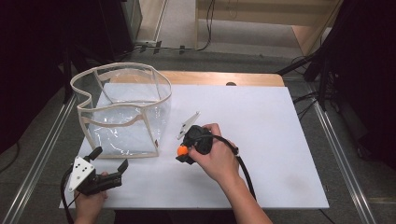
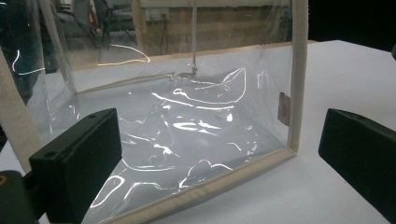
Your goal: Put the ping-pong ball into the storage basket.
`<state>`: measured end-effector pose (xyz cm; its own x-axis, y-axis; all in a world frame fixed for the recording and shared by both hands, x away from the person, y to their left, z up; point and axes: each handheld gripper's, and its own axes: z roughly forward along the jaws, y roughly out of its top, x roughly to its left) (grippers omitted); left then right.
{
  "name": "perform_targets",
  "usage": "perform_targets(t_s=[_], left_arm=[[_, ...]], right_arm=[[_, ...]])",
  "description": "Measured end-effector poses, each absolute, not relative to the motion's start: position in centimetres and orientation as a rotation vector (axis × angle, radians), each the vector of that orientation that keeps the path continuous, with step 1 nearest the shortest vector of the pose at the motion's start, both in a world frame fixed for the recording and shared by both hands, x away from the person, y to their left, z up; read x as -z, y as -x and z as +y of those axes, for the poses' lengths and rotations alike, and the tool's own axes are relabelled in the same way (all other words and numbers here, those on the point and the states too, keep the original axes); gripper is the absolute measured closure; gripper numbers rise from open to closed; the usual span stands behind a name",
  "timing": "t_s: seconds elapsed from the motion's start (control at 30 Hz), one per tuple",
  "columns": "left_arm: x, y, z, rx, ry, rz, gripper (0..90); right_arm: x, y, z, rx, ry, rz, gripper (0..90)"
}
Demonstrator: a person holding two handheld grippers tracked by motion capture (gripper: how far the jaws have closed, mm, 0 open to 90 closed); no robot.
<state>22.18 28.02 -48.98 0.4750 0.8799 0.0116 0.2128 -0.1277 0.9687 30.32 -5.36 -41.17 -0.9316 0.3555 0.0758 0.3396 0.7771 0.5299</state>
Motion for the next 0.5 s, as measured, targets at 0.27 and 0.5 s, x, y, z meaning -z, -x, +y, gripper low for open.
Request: perform_targets(t_s=[0.27,0.5], left_arm=[[48.98,-22.17,28.02,-0.761,-1.629,0.96,0.0],[48.98,-22.18,28.02,-0.762,-1.629,0.96,0.0]], right_arm=[[40.71,-30.72,-5.31,-0.882,-0.555,2.928,47.9],[40.11,-30.99,-5.14,-0.883,-0.553,2.922,47.9]])
